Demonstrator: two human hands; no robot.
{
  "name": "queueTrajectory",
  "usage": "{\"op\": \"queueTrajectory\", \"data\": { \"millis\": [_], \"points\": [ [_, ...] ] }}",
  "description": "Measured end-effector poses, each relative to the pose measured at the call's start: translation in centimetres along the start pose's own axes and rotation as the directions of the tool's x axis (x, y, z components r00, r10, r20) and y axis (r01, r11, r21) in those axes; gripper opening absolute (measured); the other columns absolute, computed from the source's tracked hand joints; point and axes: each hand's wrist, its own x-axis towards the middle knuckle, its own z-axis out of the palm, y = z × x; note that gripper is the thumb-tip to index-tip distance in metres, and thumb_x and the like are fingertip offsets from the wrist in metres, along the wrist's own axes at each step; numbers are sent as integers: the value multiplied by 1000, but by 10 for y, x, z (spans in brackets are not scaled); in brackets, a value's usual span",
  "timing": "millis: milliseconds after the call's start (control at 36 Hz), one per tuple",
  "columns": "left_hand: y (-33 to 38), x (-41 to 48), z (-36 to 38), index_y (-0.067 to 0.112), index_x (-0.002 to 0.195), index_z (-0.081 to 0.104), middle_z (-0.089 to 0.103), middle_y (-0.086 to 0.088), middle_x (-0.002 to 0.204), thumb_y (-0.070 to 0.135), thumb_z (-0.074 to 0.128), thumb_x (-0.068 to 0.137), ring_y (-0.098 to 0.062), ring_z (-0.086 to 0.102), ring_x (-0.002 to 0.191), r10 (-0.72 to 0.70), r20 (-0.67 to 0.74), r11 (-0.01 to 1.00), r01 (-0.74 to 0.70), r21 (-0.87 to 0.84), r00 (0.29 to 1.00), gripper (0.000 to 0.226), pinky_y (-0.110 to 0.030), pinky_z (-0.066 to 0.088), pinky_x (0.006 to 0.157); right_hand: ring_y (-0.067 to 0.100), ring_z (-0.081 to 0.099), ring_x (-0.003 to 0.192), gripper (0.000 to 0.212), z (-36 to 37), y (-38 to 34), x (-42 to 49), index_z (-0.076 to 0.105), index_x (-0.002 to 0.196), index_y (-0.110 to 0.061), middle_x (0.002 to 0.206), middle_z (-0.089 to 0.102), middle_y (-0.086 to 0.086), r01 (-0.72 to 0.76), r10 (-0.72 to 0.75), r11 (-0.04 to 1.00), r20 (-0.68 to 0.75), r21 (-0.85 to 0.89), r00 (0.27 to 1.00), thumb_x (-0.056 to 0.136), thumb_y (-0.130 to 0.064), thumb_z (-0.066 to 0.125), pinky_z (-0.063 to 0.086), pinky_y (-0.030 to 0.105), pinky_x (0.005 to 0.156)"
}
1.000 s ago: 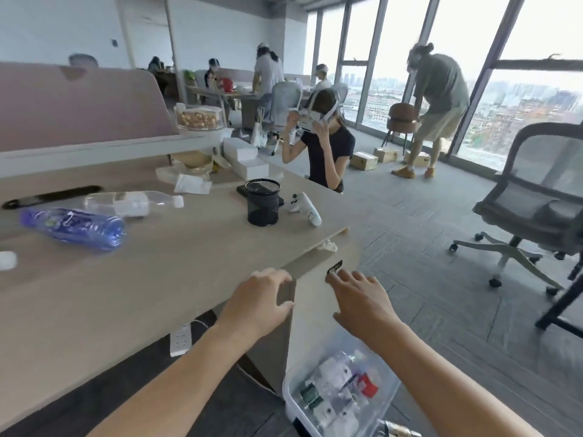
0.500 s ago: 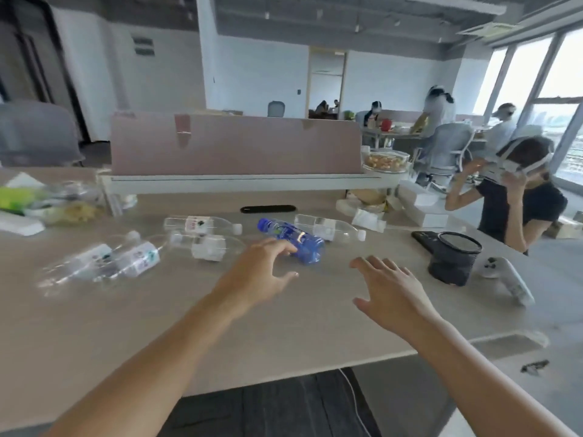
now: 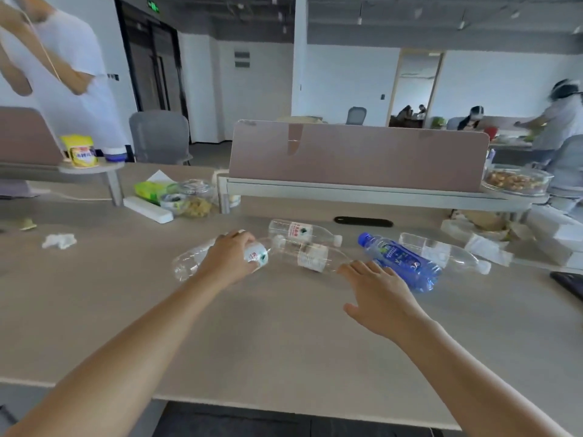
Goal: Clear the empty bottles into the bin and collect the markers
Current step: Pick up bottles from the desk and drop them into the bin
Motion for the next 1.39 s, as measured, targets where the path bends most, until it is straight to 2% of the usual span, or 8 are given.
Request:
{"op": "queueTrajectory", "data": {
  "millis": [278, 500, 722, 806, 917, 1056, 1250, 1389],
  "points": [
    [-8, 23, 25, 22, 127, 51, 47, 1, 127, 34, 81, 68, -28, 48, 110, -97, 116, 994, 90, 65, 989, 67, -46, 52, 82, 18, 48, 119, 52, 6, -11, 25, 41, 133, -27, 132, 49, -6, 43, -43, 999, -12, -13, 999, 86, -40, 58, 38, 34, 96],
    [-34, 0, 13, 25, 133, 46, 50, -2, 124, 26, 72, 71, -28, 53, 112, -156, 151, 986, 145, 82, 976, 67, -41, 48, 90, 17, 47, 123, 57, 8, -16, 68, 39, 137, -26, 134, 49, -5, 90, -90, 996, -18, 2, 996, 86, -39, 61, 41, 36, 100],
    [-64, -46, -19, 30, 138, 38, 39, 6, 136, 21, 71, 72, -20, 51, 107, -219, 244, 975, 200, 100, 945, 74, -20, 40, 48, 24, 38, 133, 68, 35, -24, 131, 33, 143, -24, 145, 42, 0, 43, -46, 998, 52, 53, 998, 84, -44, 62, 36, 41, 106],
    [-73, -61, -26, 34, 137, 34, 42, 3, 134, 27, 70, 71, -23, 53, 106, -256, 247, 965, 233, 118, 934, 75, -32, 54, 68, 26, 39, 130, 67, 50, -28, 141, 34, 141, -23, 141, 42, 2, 1, -8, 997, 101, 71, 995, 82, -41, 62, 36, 41, 105],
    [-73, -78, -25, 38, 143, 25, 49, 4, 134, 51, 74, 68, -26, 51, 114, -249, 194, 948, 198, 249, 949, 91, -37, 44, 94, 26, 41, 128, 62, 63, -32, 142, 35, 139, -23, 139, 43, 3, -50, 48, 998, 58, 41, 997, 83, -34, 60, 36, 38, 101],
    [-72, -88, -25, 44, 140, 26, 52, 9, 133, 60, 77, 62, -24, 53, 116, -245, 155, 956, 212, 201, 957, 95, -37, 44, 97, 27, 43, 126, 60, 70, -30, 130, 34, 139, -21, 140, 42, 3, -109, 109, 994, 22, 6, 994, 85, -26, 57, 36, 38, 100],
    [-57, -104, -24, 42, 134, 35, 56, 11, 129, 64, 78, 56, -22, 58, 113, -226, 160, 967, 200, 160, 961, 92, -38, 48, 92, 27, 59, 107, 71, 75, -7, 91, 34, 132, -23, 126, 57, 2, -217, 217, 976, 31, 19, 976, 77, -56, 64, 46, 39, 85],
    [-25, -112, -13, 38, 129, 41, 57, 11, 122, 63, 77, 58, -20, 58, 108, -150, 157, 978, 123, 167, 976, 84, -37, 49, 89, 27, 59, 109, 71, 63, 9, 37, 35, 135, -23, 124, 57, 0, -160, 160, 987, 10, -15, 987, 78, -56, 62, 45, 38, 89]
  ]
}}
